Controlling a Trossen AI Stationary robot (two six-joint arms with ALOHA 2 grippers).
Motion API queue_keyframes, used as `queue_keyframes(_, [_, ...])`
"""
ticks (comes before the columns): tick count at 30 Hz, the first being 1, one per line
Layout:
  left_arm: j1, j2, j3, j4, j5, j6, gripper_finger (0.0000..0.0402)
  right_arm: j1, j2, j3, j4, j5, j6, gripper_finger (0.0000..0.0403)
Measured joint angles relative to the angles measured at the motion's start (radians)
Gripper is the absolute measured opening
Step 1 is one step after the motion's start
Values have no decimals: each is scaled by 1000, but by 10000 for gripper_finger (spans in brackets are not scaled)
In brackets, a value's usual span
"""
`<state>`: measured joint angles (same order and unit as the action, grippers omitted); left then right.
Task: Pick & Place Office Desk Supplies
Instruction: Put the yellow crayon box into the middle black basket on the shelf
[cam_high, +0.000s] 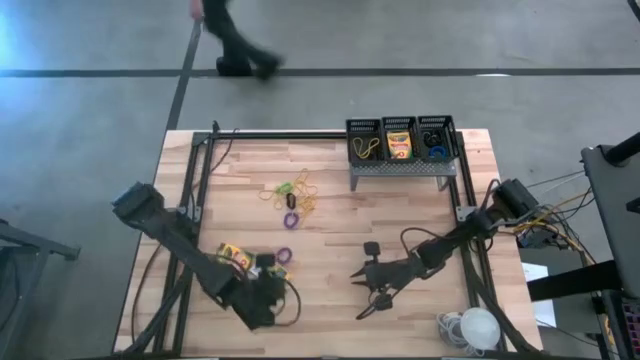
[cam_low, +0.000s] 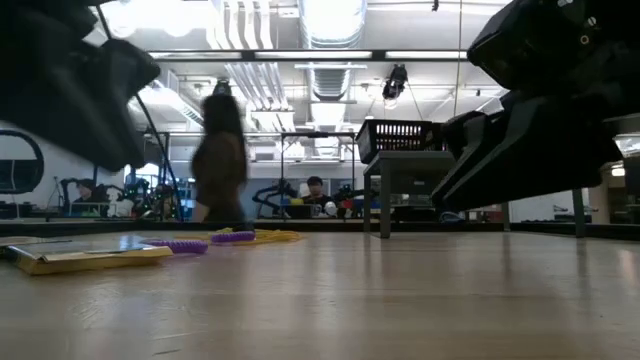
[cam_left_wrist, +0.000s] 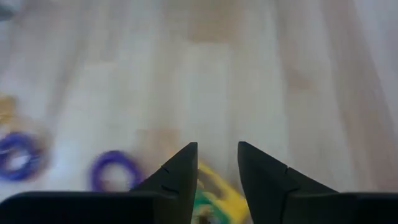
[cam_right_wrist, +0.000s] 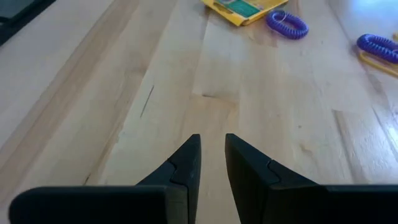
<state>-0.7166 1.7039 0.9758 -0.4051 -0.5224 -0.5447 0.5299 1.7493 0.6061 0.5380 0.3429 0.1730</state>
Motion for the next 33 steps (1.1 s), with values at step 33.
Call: queue_keyframes(33, [18,222,328,-407,89,-78,226,0,-1,-18,-8,24,34,64])
